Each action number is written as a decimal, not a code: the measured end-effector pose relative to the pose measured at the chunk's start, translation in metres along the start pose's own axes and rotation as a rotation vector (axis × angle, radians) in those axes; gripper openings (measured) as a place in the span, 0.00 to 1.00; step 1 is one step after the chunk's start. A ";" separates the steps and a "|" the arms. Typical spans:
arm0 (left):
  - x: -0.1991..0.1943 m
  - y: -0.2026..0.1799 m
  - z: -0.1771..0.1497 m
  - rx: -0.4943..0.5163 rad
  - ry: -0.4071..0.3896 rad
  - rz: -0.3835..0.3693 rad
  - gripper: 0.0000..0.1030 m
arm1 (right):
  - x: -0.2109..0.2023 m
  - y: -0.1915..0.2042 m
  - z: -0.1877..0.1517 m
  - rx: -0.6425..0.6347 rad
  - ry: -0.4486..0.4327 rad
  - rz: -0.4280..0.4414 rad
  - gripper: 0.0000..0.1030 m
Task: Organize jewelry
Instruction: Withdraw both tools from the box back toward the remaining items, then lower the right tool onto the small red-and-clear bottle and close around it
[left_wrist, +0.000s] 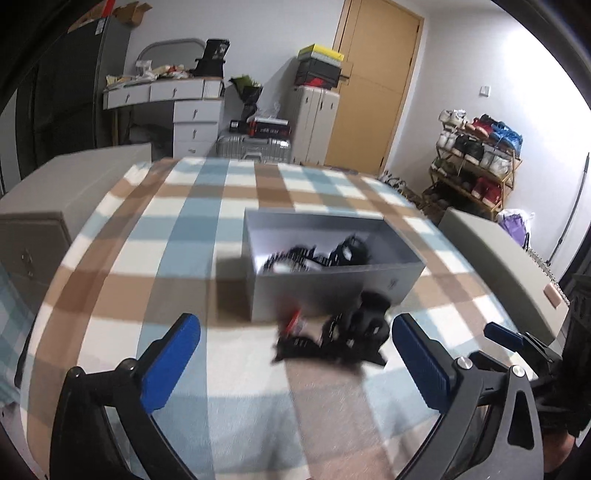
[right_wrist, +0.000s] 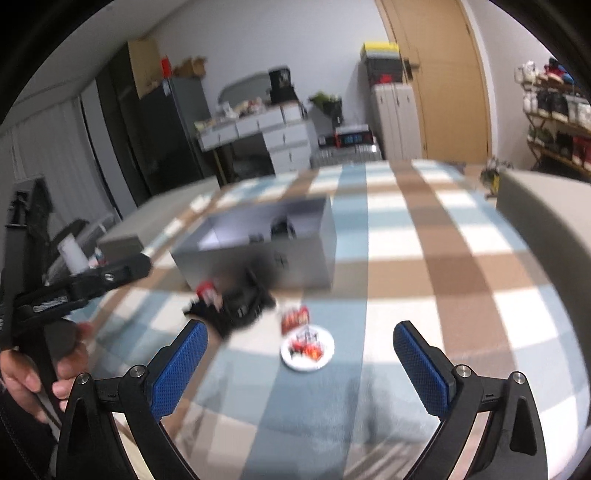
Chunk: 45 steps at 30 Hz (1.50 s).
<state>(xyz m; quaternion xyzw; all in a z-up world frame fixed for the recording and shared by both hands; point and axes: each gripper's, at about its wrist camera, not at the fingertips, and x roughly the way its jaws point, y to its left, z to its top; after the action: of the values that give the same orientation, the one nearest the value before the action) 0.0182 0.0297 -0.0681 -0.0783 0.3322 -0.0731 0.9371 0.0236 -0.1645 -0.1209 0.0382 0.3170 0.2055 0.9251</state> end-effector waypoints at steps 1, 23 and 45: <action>0.001 0.002 -0.004 -0.002 0.010 0.004 0.98 | 0.004 -0.001 -0.001 0.009 0.015 0.002 0.96; 0.004 0.016 -0.031 -0.029 0.073 0.035 0.98 | 0.065 0.007 0.025 0.030 0.194 0.029 0.43; -0.001 0.019 -0.006 -0.009 0.036 0.065 0.98 | 0.056 0.017 0.022 -0.041 0.137 0.011 0.20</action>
<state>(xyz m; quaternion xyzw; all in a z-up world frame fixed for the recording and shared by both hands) 0.0152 0.0478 -0.0761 -0.0705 0.3520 -0.0425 0.9324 0.0707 -0.1252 -0.1313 0.0067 0.3752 0.2194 0.9006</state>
